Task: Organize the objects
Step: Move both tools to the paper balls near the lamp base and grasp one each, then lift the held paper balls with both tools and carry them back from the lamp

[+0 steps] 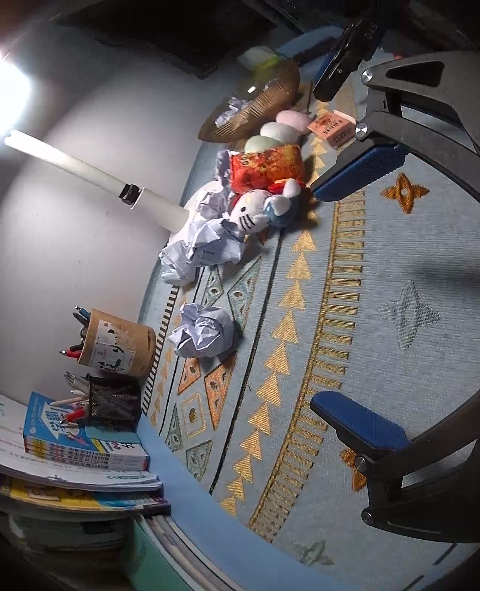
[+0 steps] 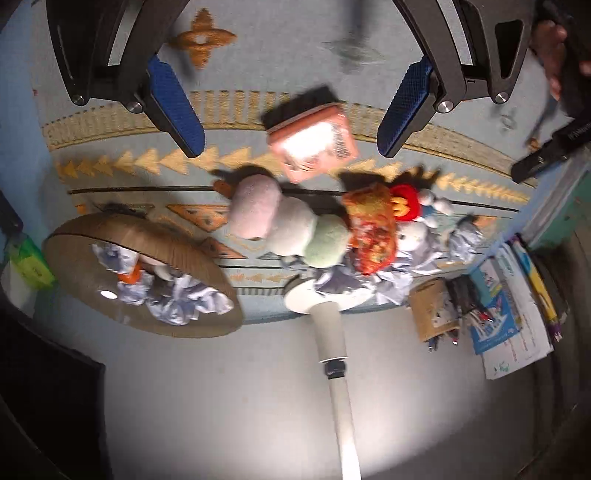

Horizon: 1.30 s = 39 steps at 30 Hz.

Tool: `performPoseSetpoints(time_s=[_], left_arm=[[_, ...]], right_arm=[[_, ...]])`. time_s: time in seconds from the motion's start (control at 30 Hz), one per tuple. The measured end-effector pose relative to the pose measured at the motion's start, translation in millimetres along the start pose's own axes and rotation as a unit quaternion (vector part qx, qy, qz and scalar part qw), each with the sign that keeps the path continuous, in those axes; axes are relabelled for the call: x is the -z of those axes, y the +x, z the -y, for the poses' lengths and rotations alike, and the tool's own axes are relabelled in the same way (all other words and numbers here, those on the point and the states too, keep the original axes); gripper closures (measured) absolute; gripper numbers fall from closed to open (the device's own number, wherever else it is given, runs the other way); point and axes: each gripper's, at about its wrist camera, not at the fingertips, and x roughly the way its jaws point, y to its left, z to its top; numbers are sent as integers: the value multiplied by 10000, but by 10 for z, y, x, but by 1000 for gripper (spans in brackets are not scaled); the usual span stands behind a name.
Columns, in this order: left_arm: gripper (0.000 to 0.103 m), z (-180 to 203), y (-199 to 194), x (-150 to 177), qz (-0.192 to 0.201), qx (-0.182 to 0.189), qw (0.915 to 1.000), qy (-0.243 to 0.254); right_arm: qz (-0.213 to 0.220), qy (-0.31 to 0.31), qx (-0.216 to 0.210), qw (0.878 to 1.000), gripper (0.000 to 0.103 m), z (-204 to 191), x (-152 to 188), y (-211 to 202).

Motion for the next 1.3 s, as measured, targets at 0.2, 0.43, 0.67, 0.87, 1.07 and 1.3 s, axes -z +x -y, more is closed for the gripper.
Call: performPoseSetpoints(time_s=[0.2, 0.43, 0.67, 0.87, 1.07, 1.3], left_arm=[[1, -189, 409, -653, -709, -279, 9971, -77], [5, -123, 1062, -847, -589, -538, 9965, 250], [26, -128, 1229, -825, -680, -528, 9960, 236], [61, -222, 1126, -851, -486, -152, 9987, 87], [61, -223, 933, -879, -65, 320, 9993, 190], [61, 85, 551, -645, -65, 600, 9978, 280]], right_arm=[[-186, -82, -904, 9957, 20, -618, -693, 332], [-953, 36, -994, 9905, 38, -948, -1013, 1276], [-1039, -35, -858, 9909, 49, -983, -1041, 1659], [-804, -184, -929, 9922, 67, -1020, -1038, 1578], [64, 398, -1862, 9817, 67, -711, -1169, 895], [388, 383, -1593, 9857, 67, -187, -712, -171]])
